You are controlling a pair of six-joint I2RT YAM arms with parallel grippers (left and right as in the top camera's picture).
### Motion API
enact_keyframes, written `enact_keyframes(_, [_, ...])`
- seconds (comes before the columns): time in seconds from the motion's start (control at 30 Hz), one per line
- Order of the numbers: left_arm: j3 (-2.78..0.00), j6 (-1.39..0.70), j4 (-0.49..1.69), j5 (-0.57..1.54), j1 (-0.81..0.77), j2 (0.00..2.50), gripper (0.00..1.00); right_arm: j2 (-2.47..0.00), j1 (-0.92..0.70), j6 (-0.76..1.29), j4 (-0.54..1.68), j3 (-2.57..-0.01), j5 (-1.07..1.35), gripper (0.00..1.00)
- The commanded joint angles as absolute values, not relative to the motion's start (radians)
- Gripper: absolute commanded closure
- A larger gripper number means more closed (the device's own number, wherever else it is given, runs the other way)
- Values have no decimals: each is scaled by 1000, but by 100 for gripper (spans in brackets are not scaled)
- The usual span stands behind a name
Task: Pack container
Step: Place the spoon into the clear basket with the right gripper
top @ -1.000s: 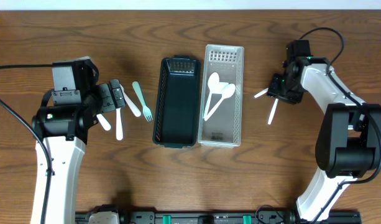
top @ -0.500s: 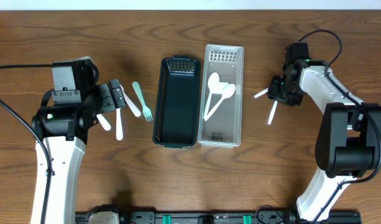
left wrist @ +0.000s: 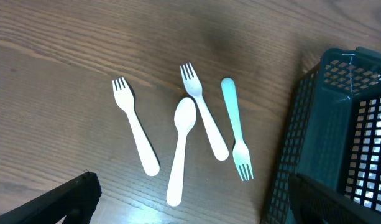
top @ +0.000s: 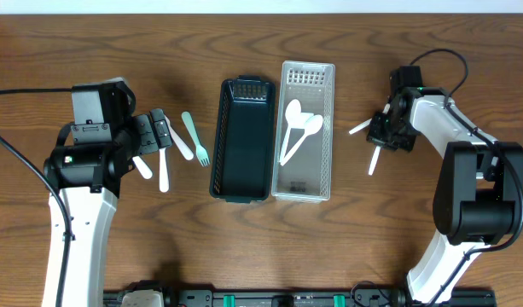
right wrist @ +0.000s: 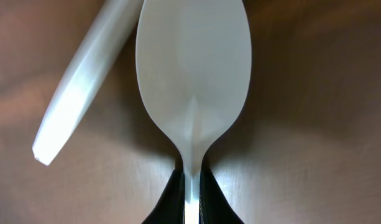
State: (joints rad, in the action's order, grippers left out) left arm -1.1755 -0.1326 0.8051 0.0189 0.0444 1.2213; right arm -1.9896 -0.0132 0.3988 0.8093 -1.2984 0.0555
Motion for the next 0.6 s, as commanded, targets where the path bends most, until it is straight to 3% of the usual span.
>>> enact_keyframes(0.0, [-1199, -124, 807, 7, 49, 1221, 2, -1897, -60, 403, 860, -1372, 113, 99])
enact_keyframes(0.3, [-1199, -124, 807, 7, 49, 1221, 2, -1669, -287, 442, 861, -1478, 91, 99])
enact_keyframes(0.57, [-1199, -124, 807, 7, 49, 1221, 2, -1853, -447, 513, 813, -1471, 36, 99])
